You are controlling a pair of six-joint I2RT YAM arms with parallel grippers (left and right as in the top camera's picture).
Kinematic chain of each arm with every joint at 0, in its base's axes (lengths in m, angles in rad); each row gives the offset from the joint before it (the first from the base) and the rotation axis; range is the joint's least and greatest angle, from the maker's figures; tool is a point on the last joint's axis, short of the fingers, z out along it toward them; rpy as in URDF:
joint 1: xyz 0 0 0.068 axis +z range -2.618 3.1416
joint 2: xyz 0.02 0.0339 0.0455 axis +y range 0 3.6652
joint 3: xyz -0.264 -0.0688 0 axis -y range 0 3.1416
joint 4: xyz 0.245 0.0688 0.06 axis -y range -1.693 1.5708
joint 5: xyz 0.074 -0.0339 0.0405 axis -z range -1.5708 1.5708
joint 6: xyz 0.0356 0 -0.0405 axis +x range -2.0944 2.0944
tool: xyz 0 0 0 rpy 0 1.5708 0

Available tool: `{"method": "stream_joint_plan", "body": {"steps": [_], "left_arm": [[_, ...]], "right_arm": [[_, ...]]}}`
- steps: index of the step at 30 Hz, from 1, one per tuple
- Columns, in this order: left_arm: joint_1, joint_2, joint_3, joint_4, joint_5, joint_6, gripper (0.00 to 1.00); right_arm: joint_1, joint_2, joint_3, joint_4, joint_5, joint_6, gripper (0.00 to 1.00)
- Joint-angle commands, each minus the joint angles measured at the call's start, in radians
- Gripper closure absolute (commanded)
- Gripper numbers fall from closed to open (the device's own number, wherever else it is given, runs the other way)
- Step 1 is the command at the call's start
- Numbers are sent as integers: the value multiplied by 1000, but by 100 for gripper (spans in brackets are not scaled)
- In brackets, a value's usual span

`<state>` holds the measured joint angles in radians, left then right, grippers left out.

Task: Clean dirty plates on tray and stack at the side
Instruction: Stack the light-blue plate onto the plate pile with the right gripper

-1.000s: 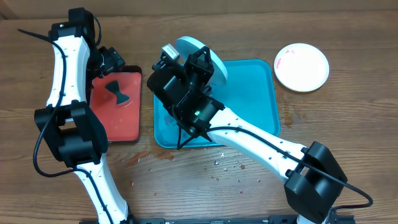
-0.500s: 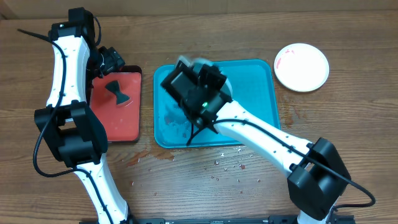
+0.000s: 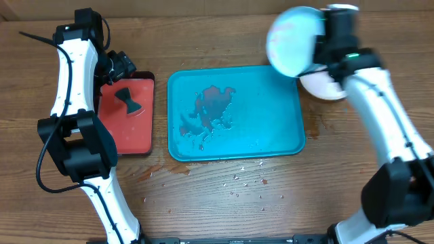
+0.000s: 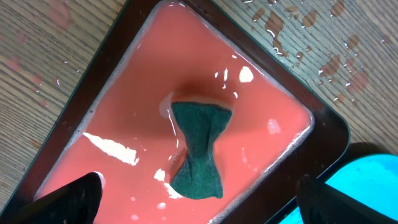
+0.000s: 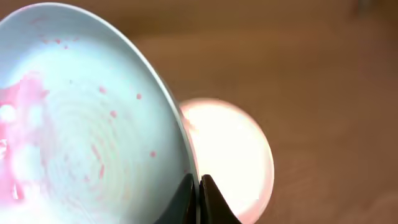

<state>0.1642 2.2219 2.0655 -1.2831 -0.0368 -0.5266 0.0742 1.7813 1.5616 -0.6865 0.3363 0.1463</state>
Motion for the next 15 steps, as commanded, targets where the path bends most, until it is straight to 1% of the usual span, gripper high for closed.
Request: {"method": "stream_joint_plan", "body": {"steps": [1,4,8,10,11,14,15], "left_arm": [[2,-23,15,1,4,7,0],[2,-23,15,1,4,7,0],[2,-23,15,1,5,7,0],[2,-23,15,1,4,7,0],[2,-23,15,1,4,7,0],[2,-23,15,1,4,7,0],[2,-23,15,1,4,7,0]], "right_arm": [[-156,67,10,-26,-343,171,96],[-253,132,10,-41,-414,173,96],[-319,209,10,-40,-444,173,96],[-334,235,10,-37,-444,173,73],[-338,243,10,-38,-444,172,68],[-339,243,11,-42,-445,172,68],[-339,237,11,-43,-451,171,65]]}}
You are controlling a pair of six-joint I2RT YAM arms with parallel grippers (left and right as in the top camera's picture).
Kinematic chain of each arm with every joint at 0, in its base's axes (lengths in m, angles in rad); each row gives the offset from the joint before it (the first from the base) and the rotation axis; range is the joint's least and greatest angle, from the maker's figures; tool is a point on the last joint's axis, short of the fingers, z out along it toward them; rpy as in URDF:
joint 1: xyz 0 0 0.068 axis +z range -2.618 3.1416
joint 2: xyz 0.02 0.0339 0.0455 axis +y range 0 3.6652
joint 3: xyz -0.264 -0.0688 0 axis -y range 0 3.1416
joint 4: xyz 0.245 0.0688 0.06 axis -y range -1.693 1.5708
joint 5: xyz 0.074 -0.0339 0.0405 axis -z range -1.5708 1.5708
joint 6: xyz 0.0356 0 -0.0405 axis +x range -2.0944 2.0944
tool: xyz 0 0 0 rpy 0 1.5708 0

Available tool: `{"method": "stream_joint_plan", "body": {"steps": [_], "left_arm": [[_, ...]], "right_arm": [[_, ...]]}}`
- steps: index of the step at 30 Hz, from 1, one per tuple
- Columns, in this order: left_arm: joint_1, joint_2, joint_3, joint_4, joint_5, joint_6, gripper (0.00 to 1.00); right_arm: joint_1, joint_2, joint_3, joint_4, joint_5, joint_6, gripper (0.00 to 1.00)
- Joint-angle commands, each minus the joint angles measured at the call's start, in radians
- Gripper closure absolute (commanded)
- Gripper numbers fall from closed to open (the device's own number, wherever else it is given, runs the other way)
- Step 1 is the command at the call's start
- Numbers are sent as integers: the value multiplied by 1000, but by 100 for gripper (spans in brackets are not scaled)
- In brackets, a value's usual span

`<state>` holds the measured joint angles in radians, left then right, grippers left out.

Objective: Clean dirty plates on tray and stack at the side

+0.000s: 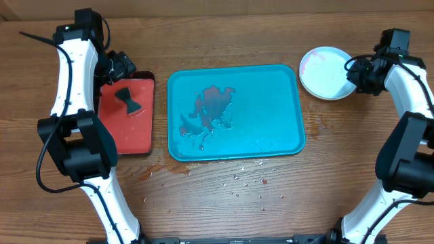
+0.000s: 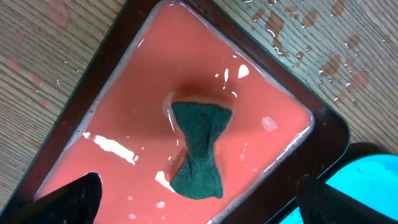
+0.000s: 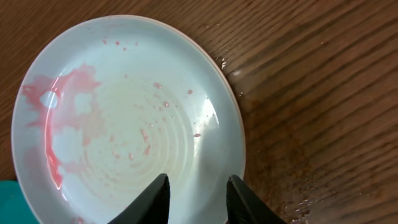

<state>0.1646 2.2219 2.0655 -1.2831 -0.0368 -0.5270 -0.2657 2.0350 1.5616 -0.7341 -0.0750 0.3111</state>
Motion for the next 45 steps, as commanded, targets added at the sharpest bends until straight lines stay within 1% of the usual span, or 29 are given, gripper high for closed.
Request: {"method": "stream_joint_plan", "body": {"steps": [1,6,7,8,9,10,16,19,25,29,32,38,45], "left_arm": [[1,-23,15,1,4,7,0],[1,-23,15,1,4,7,0],[1,-23,15,1,4,7,0],[1,-23,15,1,4,7,0],[1,-23,15,1,4,7,0],[1,-23,15,1,4,7,0],[1,-23,15,1,4,7,0],[1,-23,15,1,4,7,0],[1,-23,15,1,4,7,0],[1,-23,15,1,4,7,0],[1,-23,15,1,4,7,0],[1,-23,15,1,4,7,0],[1,-23,15,1,4,7,0]], "right_arm": [[1,-22,11,3,-53,5,60],[2,-91,11,-37,-177,-4,47],[5,-112,11,-55,-186,-5,43],[9,-135,11,-81,-190,-21,36],[16,-163,11,-121,-189,-58,14],[25,-187,10,-161,-189,-103,0],[132,-309,10,-464,-190,-352,0],[206,-367,10,-571,-190,-415,0],[306,-495,10,-683,-200,-431,0],[316,-543,10,-738,-294,-431,0],[316,-547,10,-768,-296,-431,0],[316,-546,10,-755,-293,-431,0],[316,-546,10,-779,-294,-431,0]]}}
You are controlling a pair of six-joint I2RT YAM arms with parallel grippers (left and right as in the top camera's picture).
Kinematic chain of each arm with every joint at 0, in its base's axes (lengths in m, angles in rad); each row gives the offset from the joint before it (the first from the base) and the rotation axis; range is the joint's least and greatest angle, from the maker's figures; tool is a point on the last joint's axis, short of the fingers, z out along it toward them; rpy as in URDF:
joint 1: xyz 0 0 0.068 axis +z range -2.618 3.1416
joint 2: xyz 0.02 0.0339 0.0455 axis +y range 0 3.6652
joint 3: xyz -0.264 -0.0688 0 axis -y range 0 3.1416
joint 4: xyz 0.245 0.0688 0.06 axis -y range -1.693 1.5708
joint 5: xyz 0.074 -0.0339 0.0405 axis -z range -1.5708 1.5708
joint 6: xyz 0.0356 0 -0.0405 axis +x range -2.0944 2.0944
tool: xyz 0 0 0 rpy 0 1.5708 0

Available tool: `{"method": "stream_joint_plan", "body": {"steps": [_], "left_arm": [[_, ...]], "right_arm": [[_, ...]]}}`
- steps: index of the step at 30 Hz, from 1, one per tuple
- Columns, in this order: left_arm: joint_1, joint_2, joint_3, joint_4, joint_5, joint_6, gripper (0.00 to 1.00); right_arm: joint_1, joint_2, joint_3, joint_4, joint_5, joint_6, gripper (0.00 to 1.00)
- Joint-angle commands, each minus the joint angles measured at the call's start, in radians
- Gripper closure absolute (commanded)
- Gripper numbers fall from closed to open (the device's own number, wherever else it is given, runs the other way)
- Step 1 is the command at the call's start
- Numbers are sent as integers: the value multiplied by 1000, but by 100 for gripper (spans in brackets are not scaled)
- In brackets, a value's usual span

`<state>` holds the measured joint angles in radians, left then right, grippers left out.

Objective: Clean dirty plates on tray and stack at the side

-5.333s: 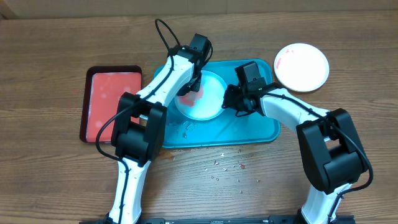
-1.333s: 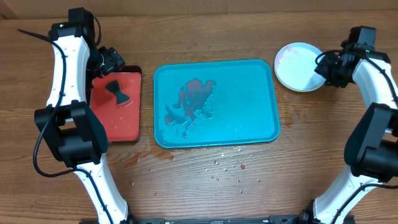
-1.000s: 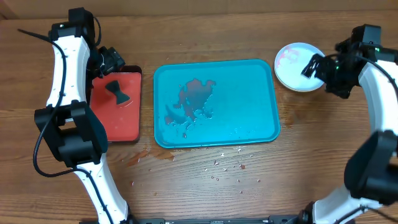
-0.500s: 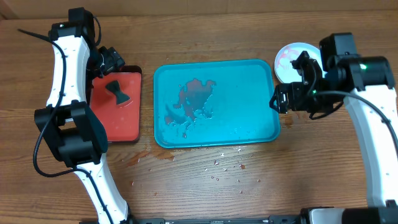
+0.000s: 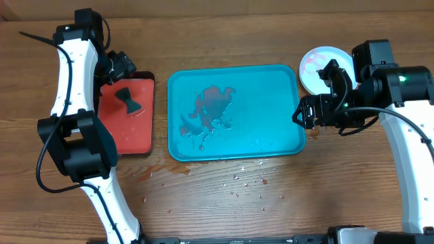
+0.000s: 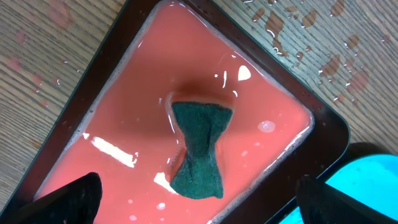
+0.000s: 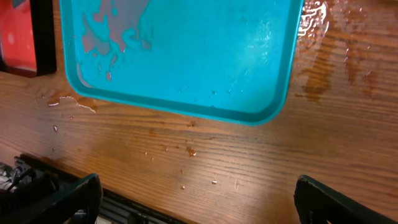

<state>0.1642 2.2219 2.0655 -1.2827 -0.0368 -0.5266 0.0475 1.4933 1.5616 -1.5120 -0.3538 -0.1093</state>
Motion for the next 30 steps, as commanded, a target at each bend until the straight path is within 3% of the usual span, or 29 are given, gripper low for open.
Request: {"method": "stream_joint_plan", "body": {"steps": [1,11,15,25,30], "left_arm": [[2,-23,15,0,4,7,0],[2,-23,15,0,4,7,0],[2,-23,15,0,4,7,0],[2,-23,15,0,4,7,0],[2,-23,15,0,4,7,0]], "right_arm": [[3,-5,10,-1,-16,-2,0],[3,-24,9,78,-29,26,0],[3,-114,-66,230,-29,26,0],[3,-657,-691,778,-47,26,0],[1,-946,-941,932,-21,27,0]]}}
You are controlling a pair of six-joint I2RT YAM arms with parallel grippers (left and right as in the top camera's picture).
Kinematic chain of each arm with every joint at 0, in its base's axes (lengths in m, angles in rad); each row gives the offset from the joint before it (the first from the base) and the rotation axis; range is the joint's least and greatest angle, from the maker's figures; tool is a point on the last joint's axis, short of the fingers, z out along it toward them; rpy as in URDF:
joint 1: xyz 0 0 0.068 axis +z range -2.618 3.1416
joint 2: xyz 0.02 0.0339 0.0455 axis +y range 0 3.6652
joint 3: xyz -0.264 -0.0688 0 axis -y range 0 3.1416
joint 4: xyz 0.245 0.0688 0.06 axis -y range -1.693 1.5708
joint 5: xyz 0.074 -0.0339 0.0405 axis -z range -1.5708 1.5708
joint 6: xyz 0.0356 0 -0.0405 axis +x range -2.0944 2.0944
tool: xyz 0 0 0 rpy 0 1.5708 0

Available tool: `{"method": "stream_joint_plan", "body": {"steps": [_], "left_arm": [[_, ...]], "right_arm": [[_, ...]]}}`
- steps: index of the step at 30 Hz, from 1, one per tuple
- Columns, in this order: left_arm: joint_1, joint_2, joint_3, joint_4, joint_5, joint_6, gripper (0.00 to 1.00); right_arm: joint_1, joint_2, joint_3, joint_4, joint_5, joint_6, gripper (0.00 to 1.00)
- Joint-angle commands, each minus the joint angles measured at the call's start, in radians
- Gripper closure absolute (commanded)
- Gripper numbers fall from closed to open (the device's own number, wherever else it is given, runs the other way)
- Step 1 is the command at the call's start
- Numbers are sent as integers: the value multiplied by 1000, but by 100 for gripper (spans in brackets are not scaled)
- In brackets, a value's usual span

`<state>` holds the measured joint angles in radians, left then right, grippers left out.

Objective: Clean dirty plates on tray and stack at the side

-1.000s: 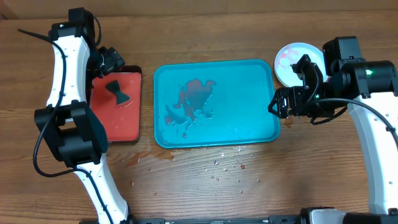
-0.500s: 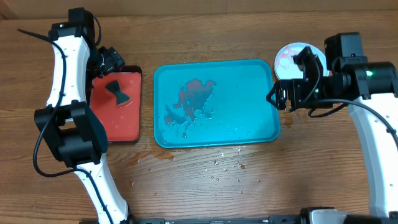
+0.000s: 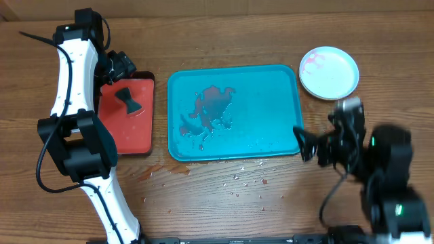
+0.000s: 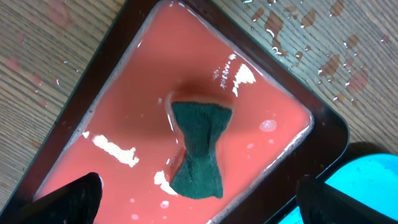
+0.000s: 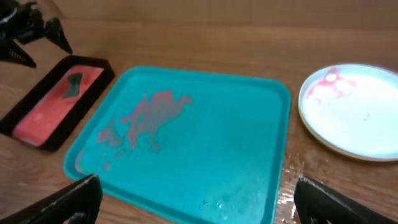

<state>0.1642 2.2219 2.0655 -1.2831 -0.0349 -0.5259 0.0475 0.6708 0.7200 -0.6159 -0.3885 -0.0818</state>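
The teal tray (image 3: 271, 102) lies mid-table with red smears and water drops and carries no plate. A white plate (image 3: 329, 72) with a pink smear rests on the wood off the tray's back right corner, also seen as plate (image 5: 354, 112) in the right wrist view. My right gripper (image 3: 308, 144) hangs open and empty by the tray's front right corner, facing across the tray (image 5: 236, 155). My left gripper (image 4: 199, 198) stays open above the red basin (image 4: 267, 99), where the dark green sponge (image 4: 199, 149) lies in pink liquid.
The red basin (image 3: 139, 125) sits left of the tray, with the sponge (image 3: 127, 100) in it. Water drops and crumbs speckle the wood in front of the tray (image 3: 237, 179). A wet patch lies beside the tray's right edge (image 5: 298, 180).
My right arm has moved from beside the tray's right edge, near the plate, to lower down by the tray's front right corner. Its camera now faces across the tray. The left arm is unchanged.
My right gripper first held a pink-smeared plate tilted over another white plate at the back right. Half a second later that plate lay flat on the other one, let go. The open gripper was then by the tray's right edge, and now sits near the front.
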Motion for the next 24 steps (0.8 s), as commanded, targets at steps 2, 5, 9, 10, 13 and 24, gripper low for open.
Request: {"method": "stream_joint_plan", "body": {"steps": [2,5,9,10,13,24], "left_arm": [[2,-23,15,1,2,6,0],[2,-23,15,1,2,6,0],[2,-23,15,1,2,6,0],[2,-23,15,1,2,6,0],[2,-23,15,1,2,6,0],[2,-23,15,1,2,6,0]], "right_arm": [[-2,-226,-171,67,30,-1,0],[-21,-362,-257,106,40,-1,0],[-37,-488,-341,138,55,-1,0],[-37,-512,-360,152,57,-1,0],[-36,-575,-423,245,77,-1,0],[-34,-669,-604,505,92,6,0]]}}
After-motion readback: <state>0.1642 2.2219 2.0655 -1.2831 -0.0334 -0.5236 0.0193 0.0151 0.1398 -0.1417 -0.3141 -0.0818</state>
